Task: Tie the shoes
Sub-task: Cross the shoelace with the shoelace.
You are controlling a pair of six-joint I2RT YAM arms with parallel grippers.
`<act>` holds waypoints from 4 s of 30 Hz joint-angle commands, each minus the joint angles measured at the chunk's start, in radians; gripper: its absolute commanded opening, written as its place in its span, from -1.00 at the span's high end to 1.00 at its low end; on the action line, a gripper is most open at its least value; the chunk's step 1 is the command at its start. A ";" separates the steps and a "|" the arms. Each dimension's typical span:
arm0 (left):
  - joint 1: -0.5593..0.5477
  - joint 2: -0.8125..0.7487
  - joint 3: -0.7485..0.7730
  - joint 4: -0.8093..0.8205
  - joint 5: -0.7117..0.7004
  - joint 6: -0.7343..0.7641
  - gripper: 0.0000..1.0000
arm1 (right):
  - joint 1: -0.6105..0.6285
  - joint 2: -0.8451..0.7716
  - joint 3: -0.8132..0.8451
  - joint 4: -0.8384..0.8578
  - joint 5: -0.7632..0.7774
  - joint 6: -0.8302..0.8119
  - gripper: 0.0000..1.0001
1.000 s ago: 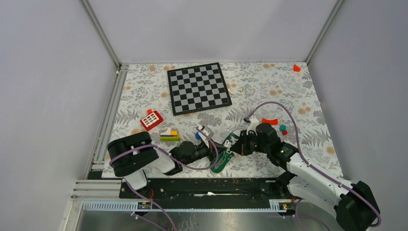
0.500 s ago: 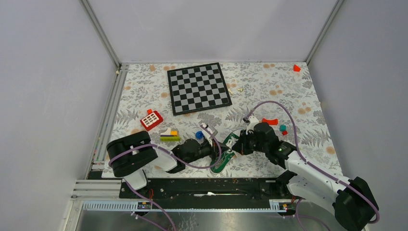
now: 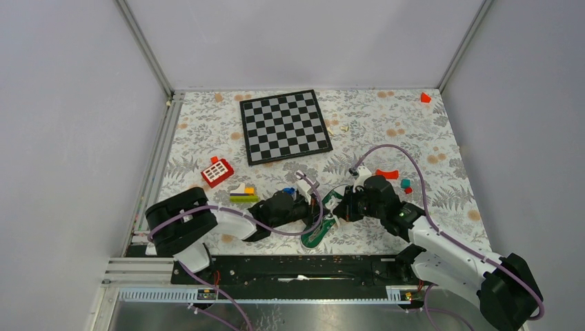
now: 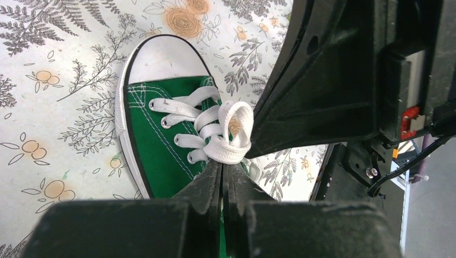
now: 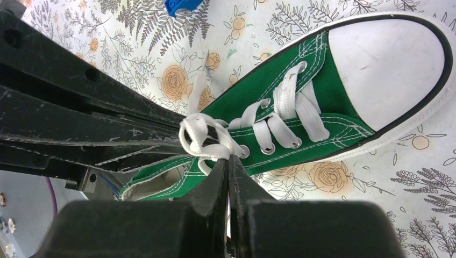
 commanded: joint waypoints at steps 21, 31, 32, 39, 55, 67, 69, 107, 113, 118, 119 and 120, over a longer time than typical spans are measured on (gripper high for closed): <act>0.076 -0.065 0.119 -0.322 0.196 -0.013 1.00 | -0.053 0.027 -0.010 0.029 -0.040 -0.010 1.00; 0.081 -0.027 0.185 -0.369 0.226 -0.054 1.00 | -0.079 0.050 -0.012 0.050 -0.070 -0.005 1.00; 0.080 -0.020 0.195 -0.377 0.225 -0.058 1.00 | -0.082 0.050 -0.014 0.053 -0.072 -0.002 1.00; 0.082 -0.012 0.236 -0.427 0.201 -0.057 1.00 | -0.097 0.026 -0.028 0.054 -0.074 0.009 1.00; 0.080 0.022 0.321 -0.528 0.185 -0.070 1.00 | -0.109 -0.024 -0.052 0.041 -0.029 0.018 1.00; 0.080 0.048 0.355 -0.569 0.158 -0.076 1.00 | -0.110 0.012 -0.064 0.031 0.046 0.021 0.86; 0.080 0.054 0.359 -0.571 0.156 -0.079 1.00 | -0.111 0.029 -0.070 0.039 0.054 0.024 0.78; 0.080 0.067 0.387 -0.600 0.129 -0.084 1.00 | -0.110 -0.180 -0.069 -0.043 0.008 0.102 0.04; 0.080 0.066 0.381 -0.594 0.125 -0.086 1.00 | -0.111 -0.187 -0.064 -0.031 -0.019 0.111 0.02; 0.080 0.061 0.377 -0.589 0.124 -0.088 1.00 | -0.110 -0.200 -0.060 0.010 -0.054 0.132 0.45; 0.080 0.059 0.377 -0.588 0.123 -0.088 1.00 | -0.111 -0.195 -0.062 0.027 -0.067 0.141 0.62; 0.080 0.060 0.378 -0.588 0.122 -0.088 1.00 | -0.110 -0.188 -0.063 0.039 -0.079 0.147 0.77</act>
